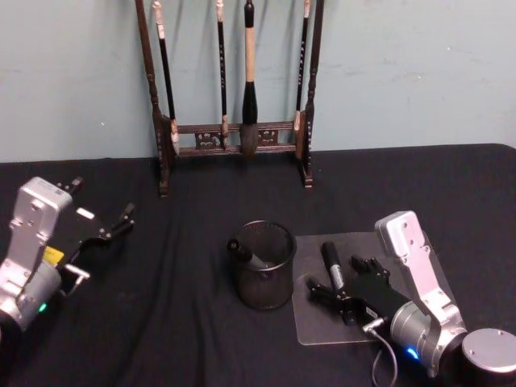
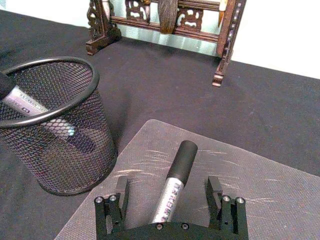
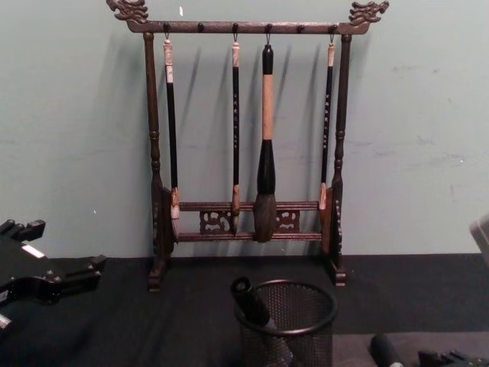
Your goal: Pick up the water-based marker from the table and place it into the pen holder.
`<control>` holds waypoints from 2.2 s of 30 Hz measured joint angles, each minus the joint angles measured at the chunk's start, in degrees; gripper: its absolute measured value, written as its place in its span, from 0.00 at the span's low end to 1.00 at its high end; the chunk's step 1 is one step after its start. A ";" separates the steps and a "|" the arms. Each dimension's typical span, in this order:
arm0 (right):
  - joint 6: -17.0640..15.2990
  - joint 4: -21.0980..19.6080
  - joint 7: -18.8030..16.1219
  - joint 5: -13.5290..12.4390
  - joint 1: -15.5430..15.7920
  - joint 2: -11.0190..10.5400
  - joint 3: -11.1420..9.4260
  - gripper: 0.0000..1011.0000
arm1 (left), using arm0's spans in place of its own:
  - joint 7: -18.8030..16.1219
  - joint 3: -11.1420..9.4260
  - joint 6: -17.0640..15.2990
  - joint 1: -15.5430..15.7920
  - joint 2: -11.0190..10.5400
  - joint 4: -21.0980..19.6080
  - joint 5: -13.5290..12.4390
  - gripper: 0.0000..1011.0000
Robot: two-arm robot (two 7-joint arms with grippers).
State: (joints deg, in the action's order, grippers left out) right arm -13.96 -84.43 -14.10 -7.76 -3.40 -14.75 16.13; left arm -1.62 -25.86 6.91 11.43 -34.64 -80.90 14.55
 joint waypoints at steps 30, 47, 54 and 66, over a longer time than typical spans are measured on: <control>-0.03 0.05 -0.08 0.35 0.04 0.04 -0.05 0.67 | 0.00 0.00 0.00 0.00 0.00 0.00 0.00 1.00; -0.03 0.00 -0.08 0.34 0.04 0.04 -0.05 0.19 | 0.00 0.00 0.00 0.00 0.00 0.00 0.00 1.00; -0.02 0.00 -0.08 0.32 0.04 0.04 -0.05 0.19 | 0.00 0.00 0.00 0.00 0.00 0.00 0.00 1.00; 3.17 -0.31 -1.44 -1.82 0.69 0.56 -1.27 0.19 | 0.00 0.00 0.00 0.00 0.00 0.00 0.00 1.00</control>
State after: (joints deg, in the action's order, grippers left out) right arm -10.79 -84.74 -15.54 -9.58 -2.71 -14.18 14.86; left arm -1.62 -25.86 6.91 11.43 -34.64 -80.90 14.55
